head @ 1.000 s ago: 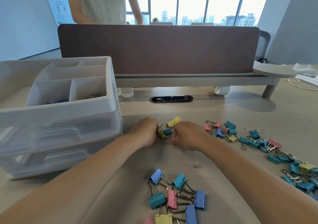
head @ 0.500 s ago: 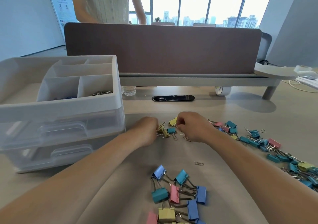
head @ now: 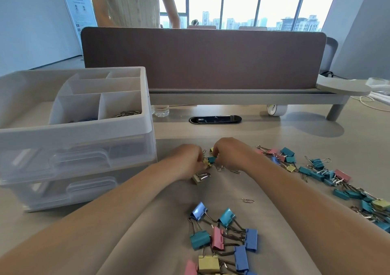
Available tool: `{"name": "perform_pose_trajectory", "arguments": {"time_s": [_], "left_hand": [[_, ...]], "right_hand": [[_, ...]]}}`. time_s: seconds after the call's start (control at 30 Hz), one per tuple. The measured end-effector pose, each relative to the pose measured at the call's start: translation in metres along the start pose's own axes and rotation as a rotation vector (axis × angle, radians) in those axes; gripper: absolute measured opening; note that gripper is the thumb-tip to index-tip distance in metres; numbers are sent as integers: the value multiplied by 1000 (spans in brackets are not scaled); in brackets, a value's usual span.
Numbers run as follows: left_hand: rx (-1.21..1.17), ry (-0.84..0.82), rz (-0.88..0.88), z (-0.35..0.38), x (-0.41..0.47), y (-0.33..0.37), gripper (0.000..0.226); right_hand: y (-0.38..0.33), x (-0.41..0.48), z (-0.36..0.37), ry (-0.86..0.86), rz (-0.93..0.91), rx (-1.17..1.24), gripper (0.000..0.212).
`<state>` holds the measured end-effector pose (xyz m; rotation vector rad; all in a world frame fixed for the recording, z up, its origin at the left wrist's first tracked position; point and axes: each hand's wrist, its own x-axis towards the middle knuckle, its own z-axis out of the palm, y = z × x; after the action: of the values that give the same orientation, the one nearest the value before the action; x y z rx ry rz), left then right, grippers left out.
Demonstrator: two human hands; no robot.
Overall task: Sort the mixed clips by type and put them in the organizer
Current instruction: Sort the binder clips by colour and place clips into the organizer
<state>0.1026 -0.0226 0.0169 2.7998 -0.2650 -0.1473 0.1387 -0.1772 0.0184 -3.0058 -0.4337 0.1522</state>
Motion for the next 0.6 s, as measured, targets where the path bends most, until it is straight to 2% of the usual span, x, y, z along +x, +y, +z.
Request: {"name": "perform_pose_trajectory", "arguments": {"time_s": [0.07,0.2,0.47,0.6], "left_hand": [[8,61,-8,1,5,1,31],[36,58,10,7,11,7,38],[94,88,4,17,12,8,20],[82,103,15,18,12,5,18]], "right_hand": [[0,1,1,8,-2,-11,22],[1,0,4,45,-25,-21,18],[4,-8,7,116,-119,-11,3],[2,-13,8,116,-127,-3,6]]}}
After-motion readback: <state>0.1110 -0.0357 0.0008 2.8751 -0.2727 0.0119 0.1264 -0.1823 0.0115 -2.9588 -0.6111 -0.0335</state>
